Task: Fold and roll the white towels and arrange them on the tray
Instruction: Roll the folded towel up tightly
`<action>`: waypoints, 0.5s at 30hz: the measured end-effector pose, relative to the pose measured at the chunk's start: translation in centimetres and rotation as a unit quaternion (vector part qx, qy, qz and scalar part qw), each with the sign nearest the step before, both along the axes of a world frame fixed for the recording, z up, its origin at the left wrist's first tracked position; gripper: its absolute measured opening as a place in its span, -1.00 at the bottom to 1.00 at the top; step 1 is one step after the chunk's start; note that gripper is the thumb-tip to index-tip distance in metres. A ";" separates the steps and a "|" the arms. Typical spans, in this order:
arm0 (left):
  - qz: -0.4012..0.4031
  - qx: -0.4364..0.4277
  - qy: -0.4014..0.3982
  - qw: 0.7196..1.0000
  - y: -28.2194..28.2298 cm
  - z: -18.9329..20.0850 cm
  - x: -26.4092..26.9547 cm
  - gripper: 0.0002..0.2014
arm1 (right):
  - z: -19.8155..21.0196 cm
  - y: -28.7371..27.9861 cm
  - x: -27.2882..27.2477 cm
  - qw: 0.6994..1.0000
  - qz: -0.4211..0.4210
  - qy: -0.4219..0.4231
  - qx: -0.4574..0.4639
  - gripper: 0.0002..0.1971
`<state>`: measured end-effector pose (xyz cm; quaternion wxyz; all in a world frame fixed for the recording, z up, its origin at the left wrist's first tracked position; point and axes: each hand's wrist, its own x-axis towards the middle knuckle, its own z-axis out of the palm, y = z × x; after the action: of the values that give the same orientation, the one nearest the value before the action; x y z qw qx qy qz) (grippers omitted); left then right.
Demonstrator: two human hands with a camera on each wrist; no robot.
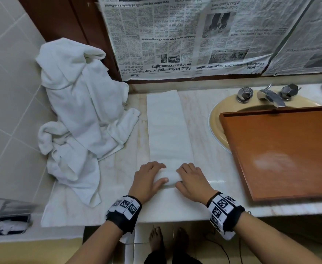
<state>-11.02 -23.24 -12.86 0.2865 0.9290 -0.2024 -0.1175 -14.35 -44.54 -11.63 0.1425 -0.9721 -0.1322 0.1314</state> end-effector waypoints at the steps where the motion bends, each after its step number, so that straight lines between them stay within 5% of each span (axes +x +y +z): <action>1: -0.009 -0.007 -0.019 1.000 0.1 -0.3 -0.3 -0.44 | 0.2 -0.1 0.2 1.000 -0.004 0.016 0.003 -0.34; 4: -0.035 -0.016 -0.025 0.999 0.8 -0.9 -0.9 -0.48 | 0.6 -0.3 0.3 0.998 -0.016 0.057 0.019 -0.26; 8: -0.043 -0.029 0.015 0.999 1.3 -0.6 -1.0 -0.53 | 1.1 -0.5 -0.2 0.991 -0.043 0.102 0.073 -0.50; 15: -0.021 -0.012 0.098 0.995 0.5 -0.5 0.4 -0.31 | 0.5 0.5 -2.7 0.998 0.000 -0.024 -0.055 -0.56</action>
<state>-10.61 -22.71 -13.33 0.3138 0.9051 -0.1941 -0.2112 -17.02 -44.08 -11.13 0.0854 -0.9814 -0.1278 0.1147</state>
